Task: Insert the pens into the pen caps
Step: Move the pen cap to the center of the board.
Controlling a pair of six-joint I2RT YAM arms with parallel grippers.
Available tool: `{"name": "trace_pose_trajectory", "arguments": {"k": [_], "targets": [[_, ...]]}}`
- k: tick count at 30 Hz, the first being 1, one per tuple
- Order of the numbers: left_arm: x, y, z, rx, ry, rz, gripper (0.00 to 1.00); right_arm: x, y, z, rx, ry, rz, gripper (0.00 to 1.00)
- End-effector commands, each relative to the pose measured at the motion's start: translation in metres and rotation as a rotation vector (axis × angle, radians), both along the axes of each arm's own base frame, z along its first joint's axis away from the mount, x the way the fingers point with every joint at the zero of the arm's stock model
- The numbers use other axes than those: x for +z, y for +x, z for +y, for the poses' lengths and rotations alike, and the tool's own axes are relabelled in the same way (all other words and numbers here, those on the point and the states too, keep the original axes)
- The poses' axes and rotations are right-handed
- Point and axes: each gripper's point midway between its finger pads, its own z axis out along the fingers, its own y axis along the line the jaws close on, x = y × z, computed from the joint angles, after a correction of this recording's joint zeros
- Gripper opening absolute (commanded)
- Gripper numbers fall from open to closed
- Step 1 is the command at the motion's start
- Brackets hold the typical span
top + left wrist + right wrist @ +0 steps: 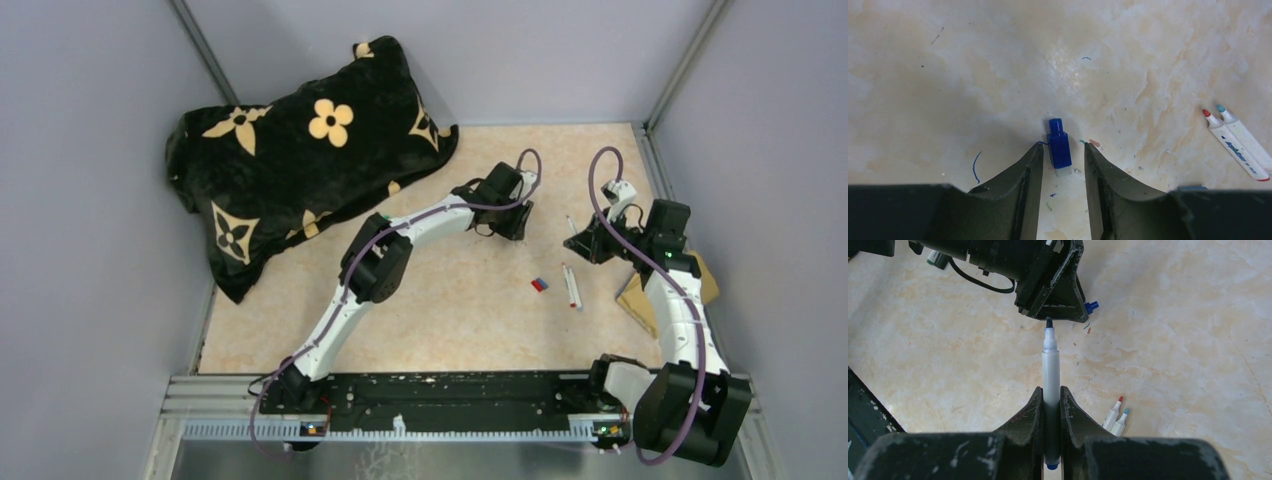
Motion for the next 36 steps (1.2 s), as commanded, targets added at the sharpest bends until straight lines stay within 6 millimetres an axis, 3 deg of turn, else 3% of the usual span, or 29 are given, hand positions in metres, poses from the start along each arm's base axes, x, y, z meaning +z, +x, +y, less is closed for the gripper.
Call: {"name": "trace_pose_trajectory", "arguments": {"k": [1, 4, 7, 12, 16, 18, 19, 21, 27, 32, 36], "targets": [[-0.024, -0.002, 0.004, 0.011, 0.112, -0.028, 0.4, 0.02, 0.007, -0.002, 0.003, -0.001, -0.074, 0.0], [-0.031, -0.002, 0.008, 0.011, 0.151, -0.05, 0.34, 0.02, 0.007, -0.002, 0.004, 0.0, -0.074, 0.0], [-0.037, -0.004, 0.011, -0.002, 0.186, -0.066, 0.21, 0.02, 0.007, -0.001, 0.006, -0.001, -0.075, 0.0], [-0.029, -0.017, 0.021, -0.047, 0.22, -0.103, 0.01, 0.021, 0.006, -0.001, 0.011, 0.0, -0.077, 0.0], [-0.01, -0.04, 0.044, -0.119, 0.223, -0.143, 0.0, 0.022, 0.004, 0.001, 0.021, 0.007, -0.082, 0.0], [-0.01, -0.065, 0.067, -0.177, 0.217, -0.143, 0.0, 0.023, 0.003, 0.002, 0.027, 0.011, -0.085, 0.0], [0.005, -0.073, 0.075, -0.196, 0.192, -0.173, 0.0, 0.023, 0.003, 0.002, 0.03, 0.014, -0.086, 0.0], [0.013, -0.092, 0.097, -0.236, 0.186, -0.196, 0.0, 0.025, 0.002, 0.004, 0.039, 0.019, -0.091, 0.0], [0.004, -0.139, 0.155, -0.257, 0.239, -0.146, 0.03, 0.027, -0.002, 0.01, 0.074, 0.045, -0.1, 0.0], [-0.017, -0.153, 0.181, -0.209, 0.285, -0.104, 0.04, 0.027, -0.004, 0.012, 0.09, 0.054, -0.102, 0.0], [-0.017, -0.155, 0.192, -0.159, 0.304, -0.104, 0.08, 0.028, -0.006, 0.014, 0.098, 0.057, -0.105, 0.0]]}}
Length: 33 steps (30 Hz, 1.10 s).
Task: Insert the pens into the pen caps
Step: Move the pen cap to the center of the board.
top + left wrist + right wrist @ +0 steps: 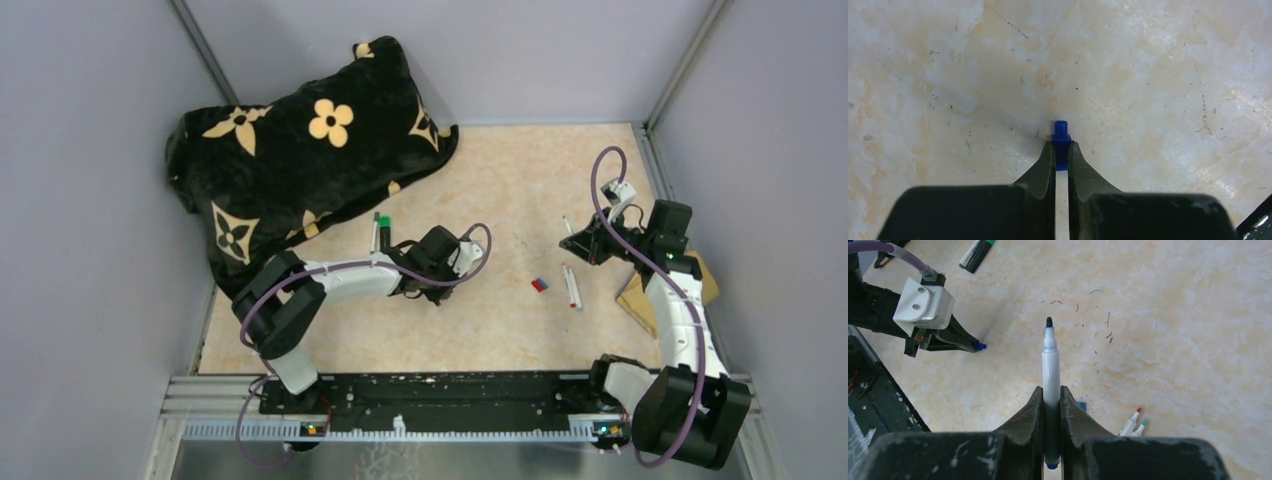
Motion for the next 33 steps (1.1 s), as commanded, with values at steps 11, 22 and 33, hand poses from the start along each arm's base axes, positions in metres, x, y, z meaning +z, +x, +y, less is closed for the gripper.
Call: {"name": "trace_pose_trajectory", "arguments": {"k": [11, 22, 33], "targets": [[0.035, 0.012, 0.022, 0.221, -0.027, -0.065, 0.41, 0.015, 0.0, 0.003, 0.047, 0.002, -0.078, 0.0], [0.123, 0.003, 0.024, 0.289, -0.314, -0.162, 0.54, 0.025, -0.012, 0.017, 0.16, 0.036, -0.131, 0.0], [0.19, -0.029, 0.043, 0.325, -0.743, -0.236, 0.99, 0.06, 0.006, 0.029, 0.263, 0.021, -0.204, 0.0]]}}
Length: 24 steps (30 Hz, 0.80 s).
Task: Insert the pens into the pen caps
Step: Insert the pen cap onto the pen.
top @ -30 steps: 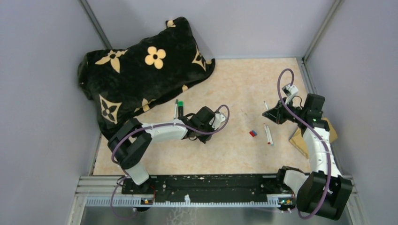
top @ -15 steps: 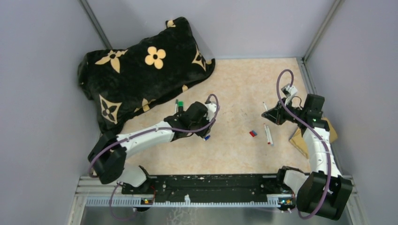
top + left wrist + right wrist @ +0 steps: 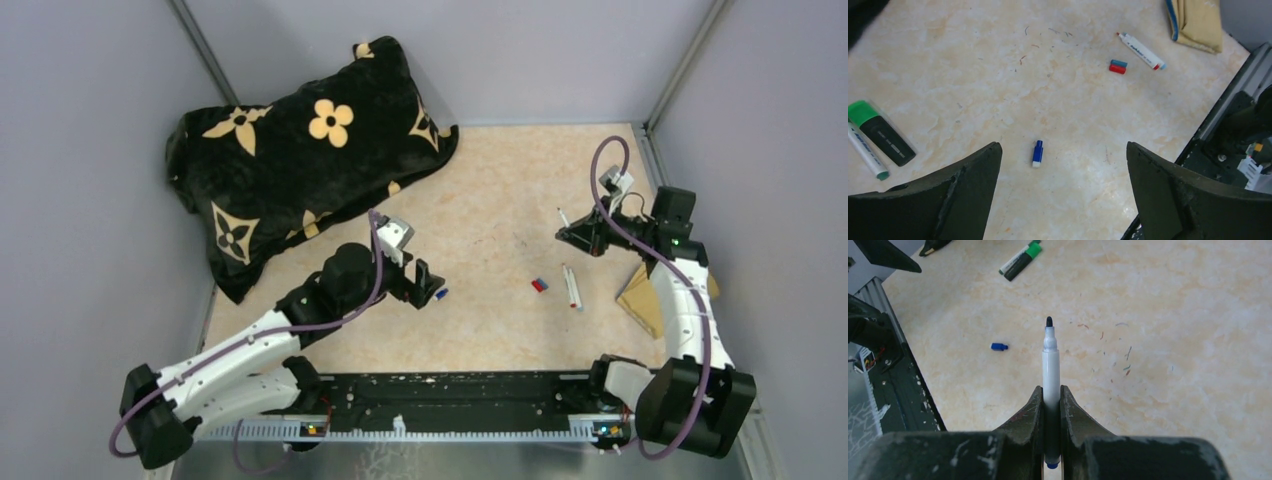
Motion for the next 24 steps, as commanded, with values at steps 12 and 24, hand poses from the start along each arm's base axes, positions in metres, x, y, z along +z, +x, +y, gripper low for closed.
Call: {"name": "trace_pose_trajectory", "arguments": {"k": [12, 24], "targets": [[-0.005, -0.038, -0.006, -0.056, -0.359, 0.148, 0.94, -0.012, 0.007, 0.032, 0.172, -0.054, -0.106, 0.0], [-0.05, -0.05, -0.004, 0.023, -0.443, 0.385, 0.63, -0.018, 0.014, 0.023, 0.121, -0.115, -0.108, 0.0]]}}
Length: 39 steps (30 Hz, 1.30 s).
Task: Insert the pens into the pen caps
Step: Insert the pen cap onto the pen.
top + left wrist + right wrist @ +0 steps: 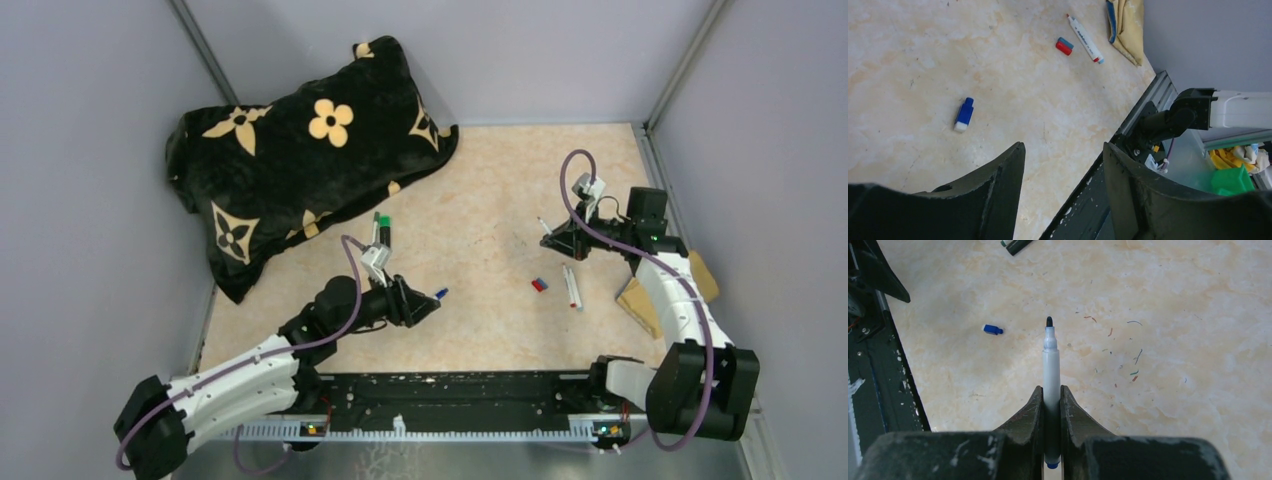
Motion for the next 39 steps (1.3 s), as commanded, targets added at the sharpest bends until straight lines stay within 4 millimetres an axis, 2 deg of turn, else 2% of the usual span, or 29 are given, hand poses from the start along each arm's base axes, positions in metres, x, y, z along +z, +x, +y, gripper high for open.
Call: {"name": "trace_pose_trajectory", "arguments": {"k": [1, 3, 7, 12, 14, 25, 31, 35, 39], "targets": [[-0.015, -0.005, -0.002, 0.017, -0.051, 0.116, 0.58, 0.006, 0.005, -0.003, -0.01, -0.034, -0.064, 0.0], [-0.03, -0.003, -0.001, 0.034, -0.018, 0.155, 0.44, 0.005, 0.006, -0.005, -0.02, -0.045, -0.067, 0.0], [-0.059, 0.003, 0.0, 0.073, 0.08, 0.218, 0.24, 0.003, 0.007, -0.006, -0.025, -0.052, -0.065, 0.0], [-0.09, 0.011, -0.005, 0.087, 0.162, 0.275, 0.12, -0.001, 0.007, -0.006, -0.024, -0.052, -0.05, 0.0], [-0.101, 0.014, -0.009, 0.088, 0.185, 0.287, 0.1, -0.002, 0.007, -0.006, -0.022, -0.051, -0.049, 0.0], [-0.126, 0.039, -0.025, 0.111, 0.249, 0.314, 0.04, -0.005, 0.007, -0.005, -0.016, -0.045, -0.031, 0.0], [-0.142, 0.053, -0.009, 0.215, 0.326, 0.335, 0.0, -0.004, 0.007, -0.005, -0.015, -0.045, -0.034, 0.0], [-0.144, 0.067, 0.006, 0.279, 0.356, 0.319, 0.0, -0.003, 0.006, -0.005, -0.011, -0.043, -0.036, 0.0], [-0.141, 0.081, 0.009, 0.283, 0.357, 0.308, 0.0, -0.002, 0.006, -0.005, -0.01, -0.043, -0.038, 0.0]]}}
